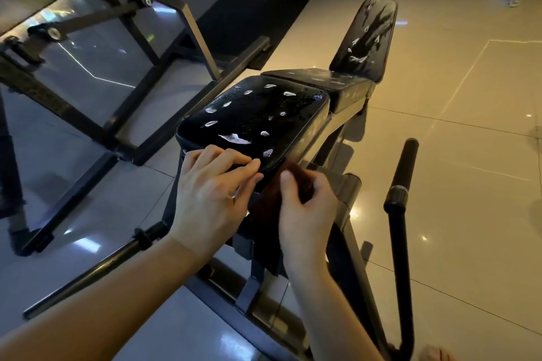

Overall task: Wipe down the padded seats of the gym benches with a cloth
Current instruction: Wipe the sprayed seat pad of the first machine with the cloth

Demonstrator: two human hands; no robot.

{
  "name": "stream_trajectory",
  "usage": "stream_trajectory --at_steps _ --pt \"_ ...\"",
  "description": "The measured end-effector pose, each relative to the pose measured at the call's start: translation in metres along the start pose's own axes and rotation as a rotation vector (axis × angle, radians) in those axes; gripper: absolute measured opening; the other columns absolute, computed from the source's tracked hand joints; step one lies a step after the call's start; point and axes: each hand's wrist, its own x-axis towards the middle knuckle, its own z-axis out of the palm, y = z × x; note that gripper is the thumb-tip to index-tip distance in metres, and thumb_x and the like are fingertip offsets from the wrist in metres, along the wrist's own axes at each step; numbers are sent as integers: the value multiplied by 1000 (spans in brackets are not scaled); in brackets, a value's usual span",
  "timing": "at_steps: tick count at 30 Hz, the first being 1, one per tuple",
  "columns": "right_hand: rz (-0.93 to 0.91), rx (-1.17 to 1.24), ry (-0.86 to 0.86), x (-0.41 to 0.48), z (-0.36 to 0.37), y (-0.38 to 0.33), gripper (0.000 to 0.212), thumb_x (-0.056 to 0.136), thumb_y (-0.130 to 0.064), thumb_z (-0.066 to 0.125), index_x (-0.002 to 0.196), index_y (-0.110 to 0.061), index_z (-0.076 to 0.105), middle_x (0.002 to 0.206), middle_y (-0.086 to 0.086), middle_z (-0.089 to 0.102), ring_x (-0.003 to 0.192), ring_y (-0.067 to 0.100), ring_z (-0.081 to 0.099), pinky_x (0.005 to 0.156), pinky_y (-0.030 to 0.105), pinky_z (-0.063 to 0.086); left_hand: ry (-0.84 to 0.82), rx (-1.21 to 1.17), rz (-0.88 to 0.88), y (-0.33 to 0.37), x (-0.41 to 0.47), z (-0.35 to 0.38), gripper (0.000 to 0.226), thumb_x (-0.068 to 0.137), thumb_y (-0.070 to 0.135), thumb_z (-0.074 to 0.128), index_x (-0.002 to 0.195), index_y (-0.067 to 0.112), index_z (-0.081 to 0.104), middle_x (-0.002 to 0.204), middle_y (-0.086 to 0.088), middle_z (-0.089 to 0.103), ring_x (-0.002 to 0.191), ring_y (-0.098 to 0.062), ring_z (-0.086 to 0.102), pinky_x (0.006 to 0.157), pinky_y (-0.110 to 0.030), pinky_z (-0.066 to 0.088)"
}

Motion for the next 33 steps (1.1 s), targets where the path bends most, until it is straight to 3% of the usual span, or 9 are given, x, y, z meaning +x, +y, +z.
stream_trajectory --at_steps 5,8,12,14,20,25,30,33 --pt "2 -123 47 67 -7 -13 19 98 -28 65 115 -19 65 101 -6 61 95 12 63 84 45 62 -1 9 -61 8 -2 1 17 96 24 68 107 16 78 105 2 72 96 -19 62 90 -35 38" --pt "-85 -208 62 89 -9 -13 19 99 -28 64 114 -17 66 98 -9 60 95 9 59 90 43 59 18 55 -88 15 -3 2 18 95 25 69 106 15 79 104 2 73 96 -20 62 93 -33 34" --pt "-282 -221 -134 29 -19 8 12 98 -29 64 109 -24 66 96 -14 64 95 3 62 85 35 58 12 191 -133 27 -3 2 21 94 28 70 107 14 78 105 1 73 92 -25 57 82 -40 34" --pt "-329 -250 -154 41 -22 8 9 97 -29 65 106 -26 66 93 -15 65 93 3 63 85 38 58 -7 219 -165 32 -3 4 23 95 29 68 108 13 77 105 0 73 90 -26 55 78 -41 35" --pt "-206 -351 -48 120 -22 -13 10 98 -26 64 108 -25 66 90 -17 59 91 5 59 90 39 57 21 230 -265 47 -3 7 24 94 29 69 109 11 77 106 0 73 90 -24 55 82 -35 33" --pt "-433 -358 -232 54 -33 -1 12 97 -30 62 108 -26 65 95 -18 61 93 -4 56 87 11 43 9 267 -340 57 -1 9 30 92 34 70 110 11 76 106 -3 73 94 -25 57 83 -37 35" --pt "-220 -410 -102 151 -32 -15 13 98 -26 64 110 -21 68 87 -17 57 90 6 59 87 31 53 30 285 -359 61 -2 14 27 92 30 71 109 10 76 105 -3 72 92 -24 58 81 -38 37" --pt "-275 -396 -194 120 -34 -9 17 99 -26 61 115 -22 63 91 -20 52 96 4 55 93 29 49 31 288 -363 62 0 16 27 92 29 72 108 9 77 104 -3 72 91 -22 56 80 -35 35"
